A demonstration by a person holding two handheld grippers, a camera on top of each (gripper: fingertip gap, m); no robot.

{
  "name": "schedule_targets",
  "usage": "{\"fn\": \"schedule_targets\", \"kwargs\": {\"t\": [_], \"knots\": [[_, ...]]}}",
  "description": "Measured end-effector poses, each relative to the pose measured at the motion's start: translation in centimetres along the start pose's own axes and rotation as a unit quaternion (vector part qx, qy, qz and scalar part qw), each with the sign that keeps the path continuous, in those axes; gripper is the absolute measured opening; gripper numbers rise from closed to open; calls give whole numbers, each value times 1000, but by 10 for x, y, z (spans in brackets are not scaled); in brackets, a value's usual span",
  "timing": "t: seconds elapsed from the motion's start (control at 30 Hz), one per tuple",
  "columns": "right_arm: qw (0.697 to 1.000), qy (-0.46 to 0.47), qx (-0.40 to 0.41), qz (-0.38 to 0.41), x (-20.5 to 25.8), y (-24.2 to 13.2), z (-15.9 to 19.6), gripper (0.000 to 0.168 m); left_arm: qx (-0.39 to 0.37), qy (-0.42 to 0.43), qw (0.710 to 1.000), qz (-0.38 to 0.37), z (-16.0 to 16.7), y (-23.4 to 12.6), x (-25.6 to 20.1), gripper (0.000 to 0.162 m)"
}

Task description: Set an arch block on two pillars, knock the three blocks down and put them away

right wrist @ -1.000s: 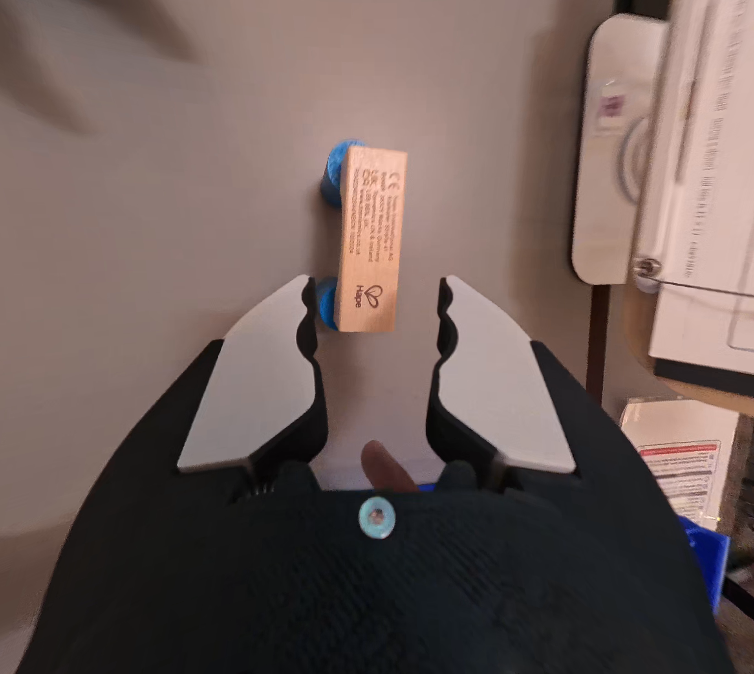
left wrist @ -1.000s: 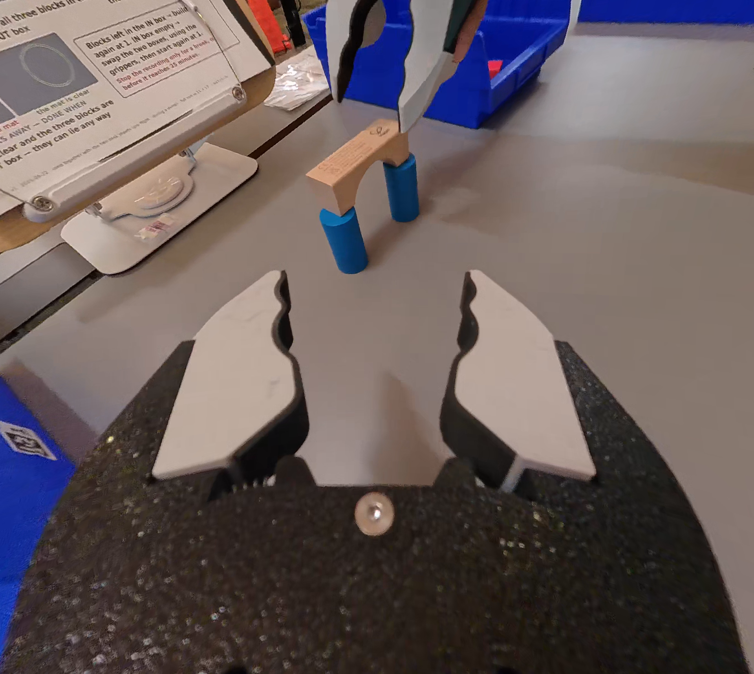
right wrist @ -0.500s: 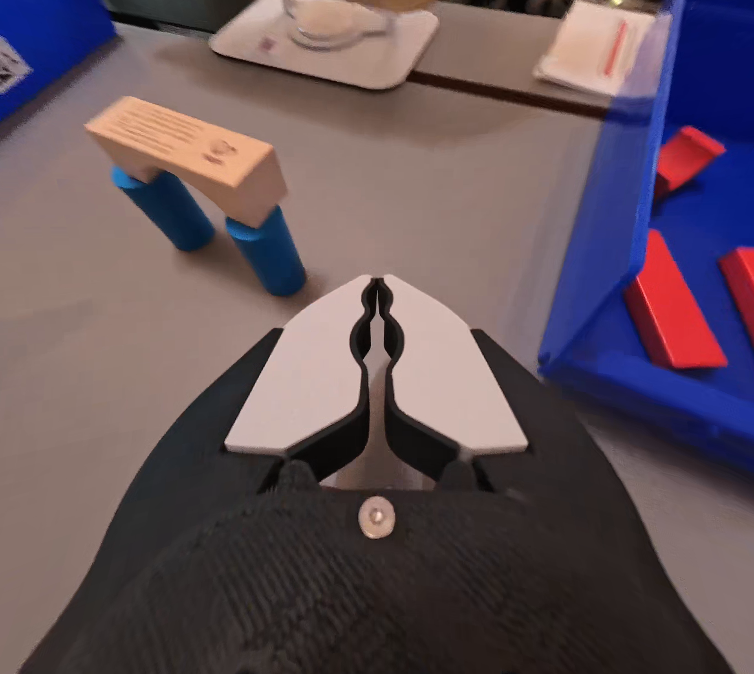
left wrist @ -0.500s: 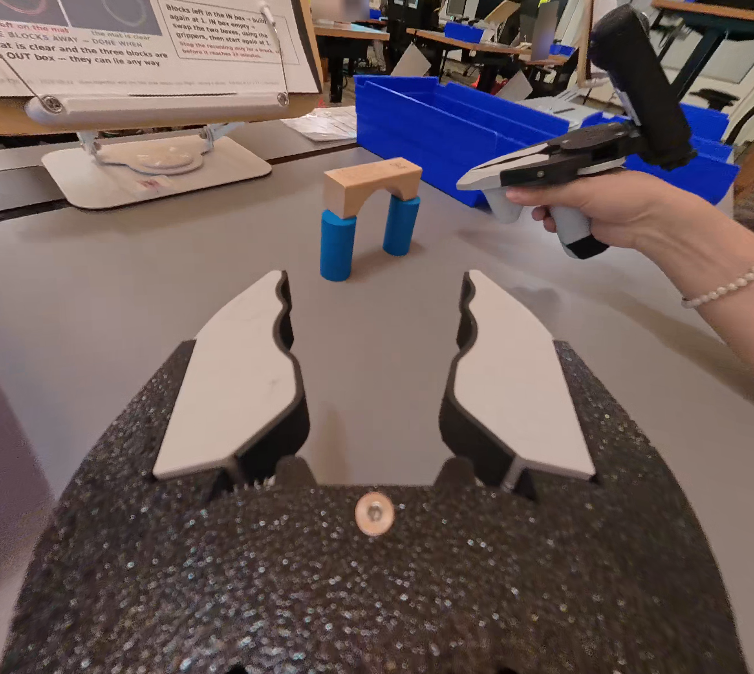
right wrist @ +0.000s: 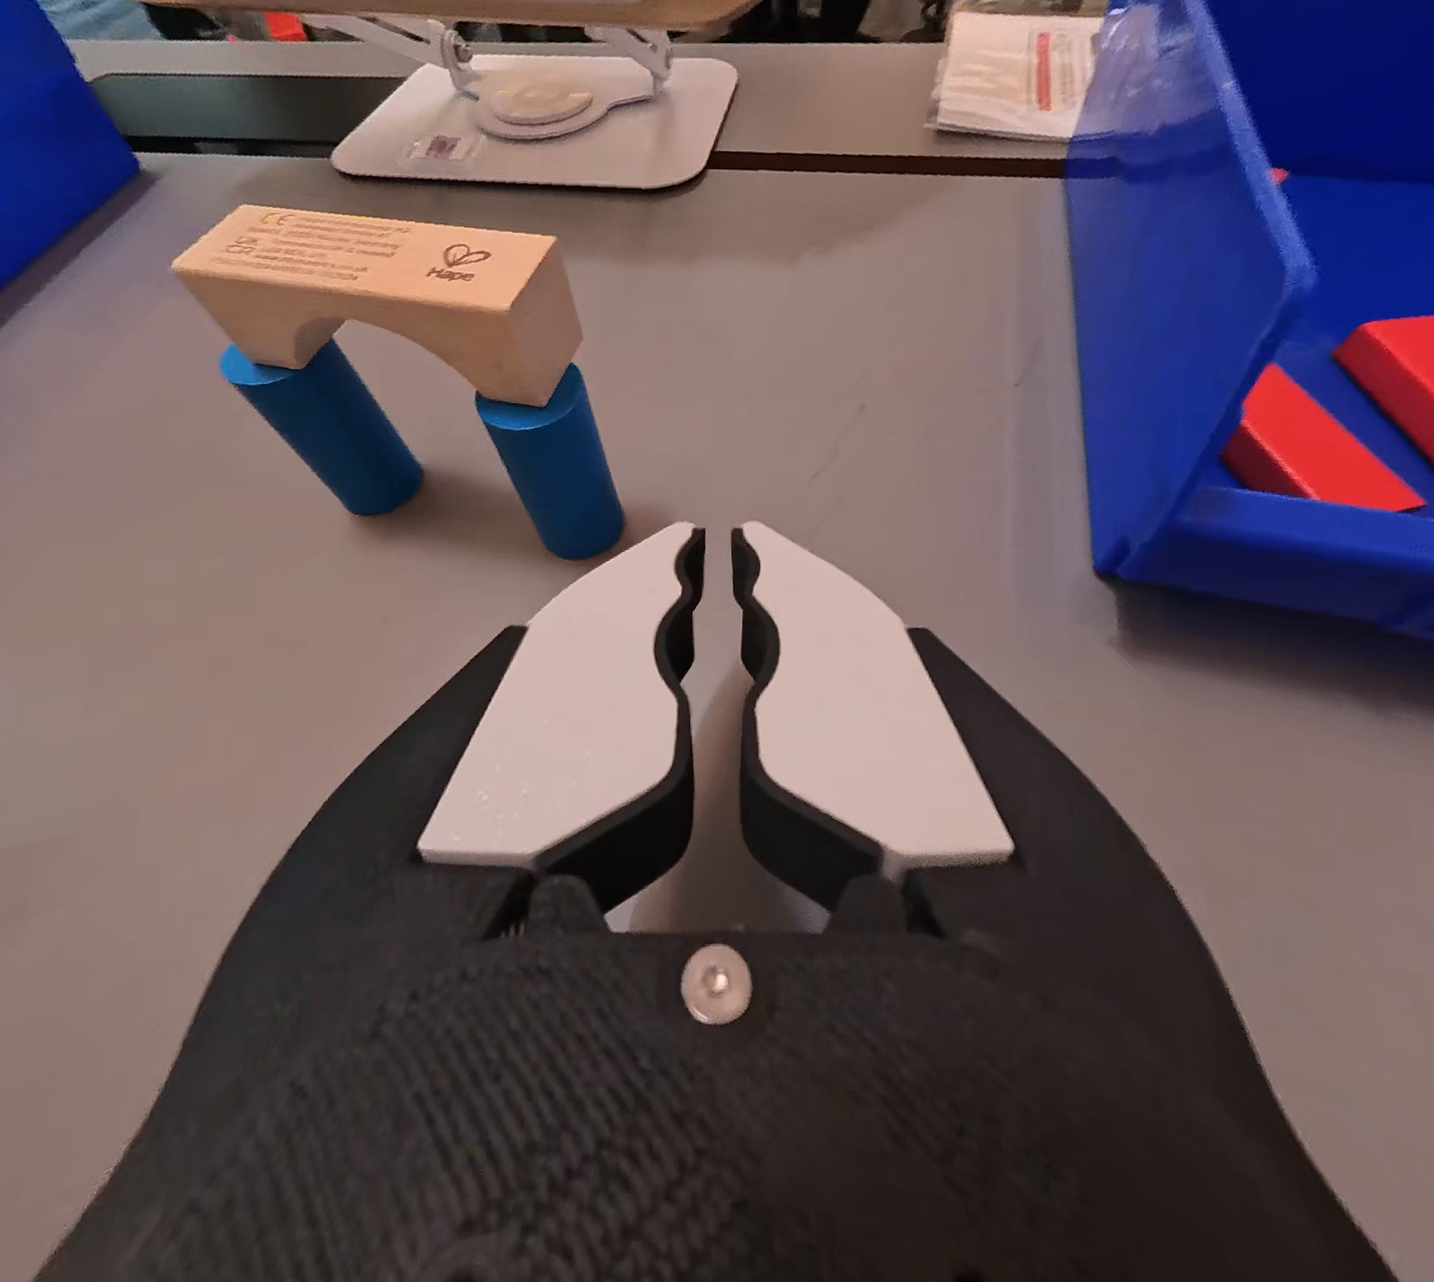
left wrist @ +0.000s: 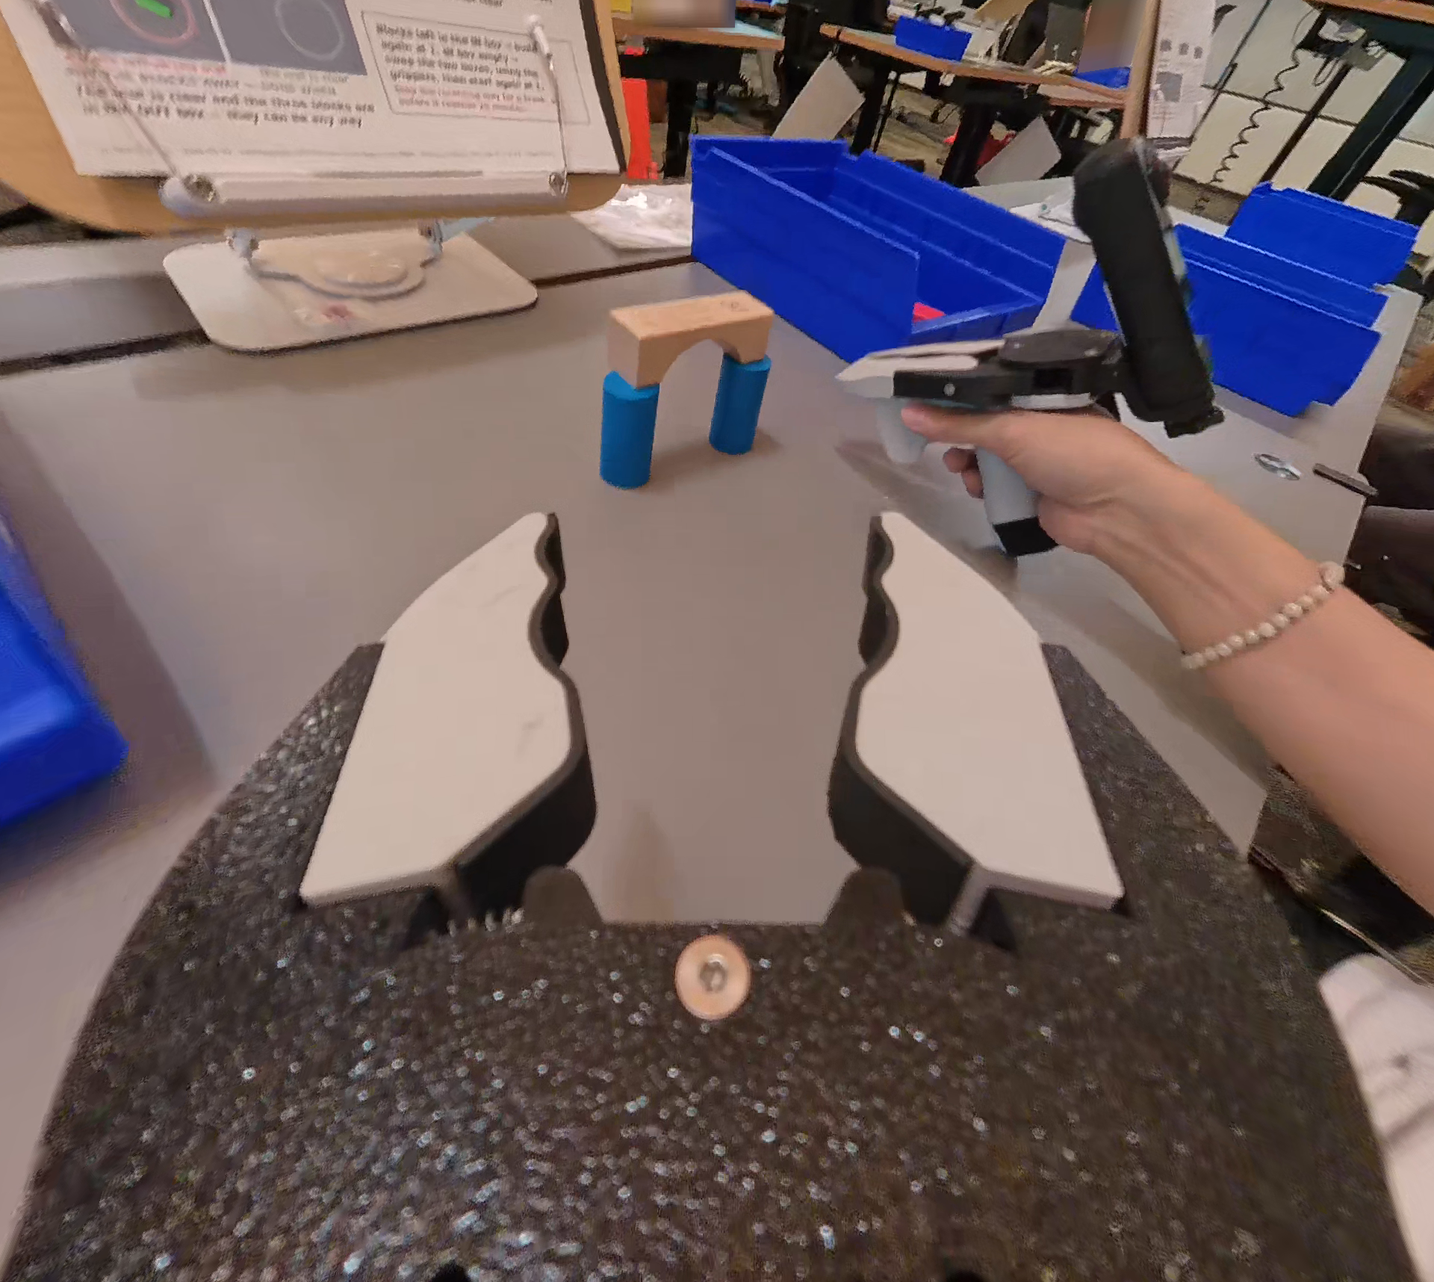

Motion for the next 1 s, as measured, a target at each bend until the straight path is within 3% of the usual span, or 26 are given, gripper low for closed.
{"fn": "schedule_targets", "kwargs": {"t": [0.23, 0.4, 0.8, 0.87, 0.9, 0.93, 1.0], "knots": [[996, -30, 13, 80, -9, 8, -15, 1, -26, -68, 997, -9, 22, -23, -20, 71], [997, -12, 7, 75, -5, 18, -19, 0, -26, -39, 998, -29, 16, -31, -20, 70], [994, 5, 53, 91, 8, 72, -23, 0, 20, -23, 999, 34, 32, -9, -44, 71], [996, -4, 74, 45, 34, 81, -22, 0, 23, -22, 999, 38, 34, -7, -45, 71], [996, -31, 82, -26, 61, 84, -22, 0, 20, -23, 999, 41, 34, -6, -46, 71], [990, -68, 89, -91, 89, 82, -20, 1, 19, -23, 999, 44, 34, -5, -47, 71], [972, -160, 112, -130, 123, 76, -12, 0, 22, -24, 998, 46, 36, -3, -47, 71]]}}
Point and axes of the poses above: each gripper's, where its closed fingertips meet, y out along the fingers, z out of its underside, x = y × z across the jaws, the point moved 4 cm from there along -y, back along the fingers, and after that the axes turned 15 degrees about y, right-handed, at the moved point
